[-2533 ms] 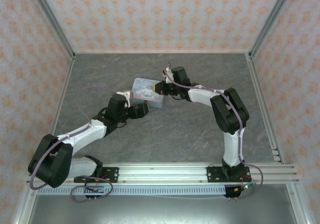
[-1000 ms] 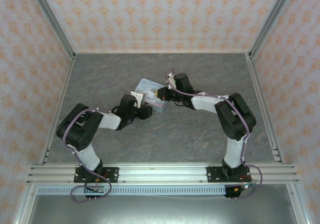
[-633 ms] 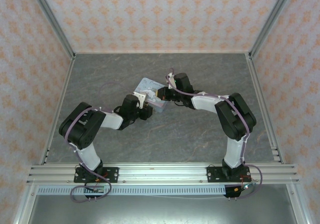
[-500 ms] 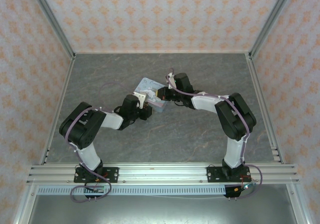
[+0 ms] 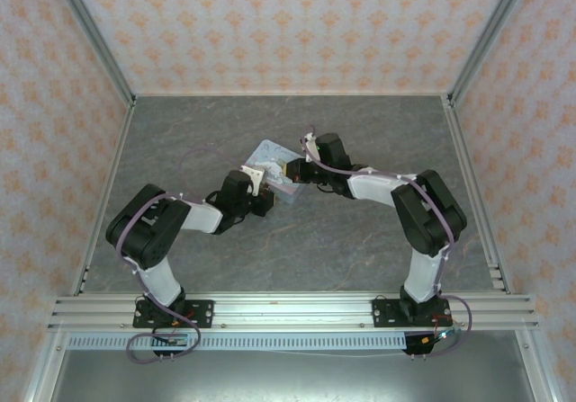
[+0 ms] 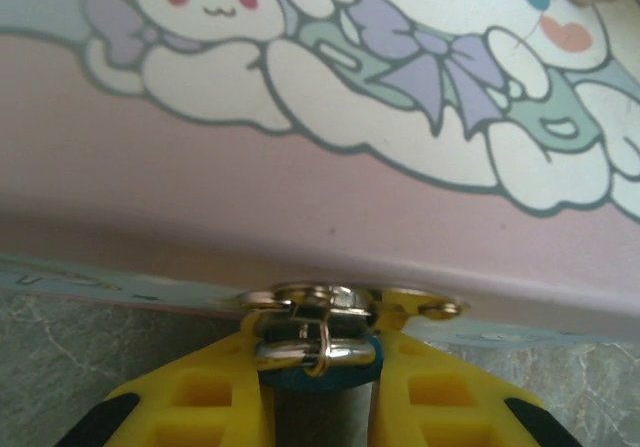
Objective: Unlock the padlock with the key
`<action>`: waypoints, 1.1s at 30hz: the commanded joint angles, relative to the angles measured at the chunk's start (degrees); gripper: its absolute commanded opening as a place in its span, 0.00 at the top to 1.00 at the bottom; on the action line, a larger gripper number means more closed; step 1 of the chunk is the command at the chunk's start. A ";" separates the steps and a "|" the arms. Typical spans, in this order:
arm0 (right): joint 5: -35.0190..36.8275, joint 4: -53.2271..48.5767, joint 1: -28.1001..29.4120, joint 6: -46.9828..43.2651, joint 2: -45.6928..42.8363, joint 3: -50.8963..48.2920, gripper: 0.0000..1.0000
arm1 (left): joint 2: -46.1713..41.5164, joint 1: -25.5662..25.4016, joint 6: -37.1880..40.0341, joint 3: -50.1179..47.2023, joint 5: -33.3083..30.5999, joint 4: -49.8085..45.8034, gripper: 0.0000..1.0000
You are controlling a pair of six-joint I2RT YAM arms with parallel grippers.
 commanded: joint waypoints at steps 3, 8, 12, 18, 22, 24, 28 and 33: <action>-1.46 -0.10 -0.75 -3.19 -5.96 -1.88 1.00 | -4.46 -1.52 -3.16 1.05 -2.07 -4.41 0.88; -1.31 -0.36 -1.26 -6.33 -12.91 -6.61 1.00 | -7.46 -2.87 -7.63 2.01 -3.58 -9.43 0.90; -2.58 -0.27 -1.40 -9.44 -18.95 -13.07 1.00 | -9.18 -4.05 -10.16 5.86 -3.30 -17.70 0.91; -7.62 5.52 -1.32 -11.06 -25.03 -24.16 1.00 | -11.20 -4.35 -16.81 11.03 -1.55 -26.71 0.95; -9.39 10.61 -0.98 -11.61 -26.88 -29.72 1.00 | -12.20 -4.32 -22.78 13.34 -0.66 -30.72 0.99; -9.46 12.78 -0.47 -12.14 -26.84 -31.65 1.00 | -12.21 -4.32 -25.67 14.64 -0.19 -32.74 1.00; -9.38 16.36 1.43 -12.97 -24.65 -32.99 1.00 | -11.70 -4.34 -31.50 16.48 2.27 -34.73 0.99; -8.33 24.90 2.73 -10.68 -19.86 -33.67 1.00 | -11.33 -4.48 -36.10 18.07 5.13 -35.57 1.00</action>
